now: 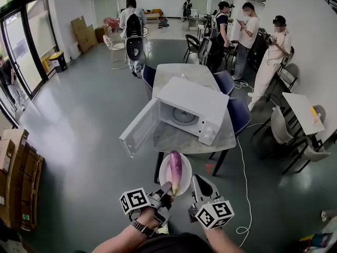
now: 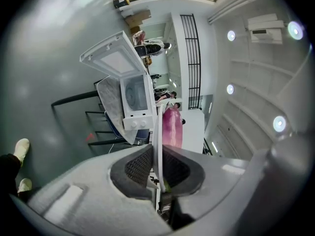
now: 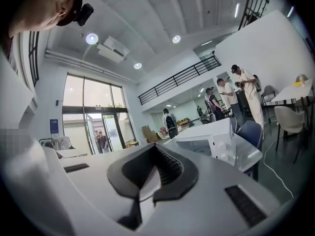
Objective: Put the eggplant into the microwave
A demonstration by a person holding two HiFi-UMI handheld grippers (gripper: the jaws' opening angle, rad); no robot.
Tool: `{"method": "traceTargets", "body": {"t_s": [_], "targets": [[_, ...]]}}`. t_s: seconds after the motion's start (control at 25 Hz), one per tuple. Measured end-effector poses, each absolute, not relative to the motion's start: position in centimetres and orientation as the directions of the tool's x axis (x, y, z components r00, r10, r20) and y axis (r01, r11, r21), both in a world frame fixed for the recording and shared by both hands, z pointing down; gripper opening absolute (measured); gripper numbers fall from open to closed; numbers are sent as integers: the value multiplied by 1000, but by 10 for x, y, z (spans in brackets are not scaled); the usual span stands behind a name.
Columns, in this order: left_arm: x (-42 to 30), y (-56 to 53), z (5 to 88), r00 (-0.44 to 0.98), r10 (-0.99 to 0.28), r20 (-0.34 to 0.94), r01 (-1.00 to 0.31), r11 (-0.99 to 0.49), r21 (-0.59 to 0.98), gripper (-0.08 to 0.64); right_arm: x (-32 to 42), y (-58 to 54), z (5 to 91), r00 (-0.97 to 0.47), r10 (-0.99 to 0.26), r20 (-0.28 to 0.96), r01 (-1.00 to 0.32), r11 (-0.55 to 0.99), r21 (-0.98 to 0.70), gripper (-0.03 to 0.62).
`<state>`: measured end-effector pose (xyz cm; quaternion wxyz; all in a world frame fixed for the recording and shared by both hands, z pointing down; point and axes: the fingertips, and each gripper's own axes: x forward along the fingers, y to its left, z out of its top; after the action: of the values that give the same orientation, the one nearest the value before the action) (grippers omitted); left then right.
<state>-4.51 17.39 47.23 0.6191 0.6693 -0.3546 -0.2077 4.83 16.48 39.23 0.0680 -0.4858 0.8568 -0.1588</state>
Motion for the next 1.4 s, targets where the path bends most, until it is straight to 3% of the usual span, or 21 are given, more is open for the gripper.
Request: {"method": "traceTargets", "body": {"t_s": [0.56, 1.4], "targets": [[-62, 94, 491, 684, -704, 192, -217, 55, 975, 32, 26, 87, 404, -507, -861, 53, -813, 456, -362, 2], [-45, -62, 534, 614, -755, 232, -223, 116, 968, 32, 27, -90, 421, -638, -767, 72, -734, 577, -357, 2]]}}
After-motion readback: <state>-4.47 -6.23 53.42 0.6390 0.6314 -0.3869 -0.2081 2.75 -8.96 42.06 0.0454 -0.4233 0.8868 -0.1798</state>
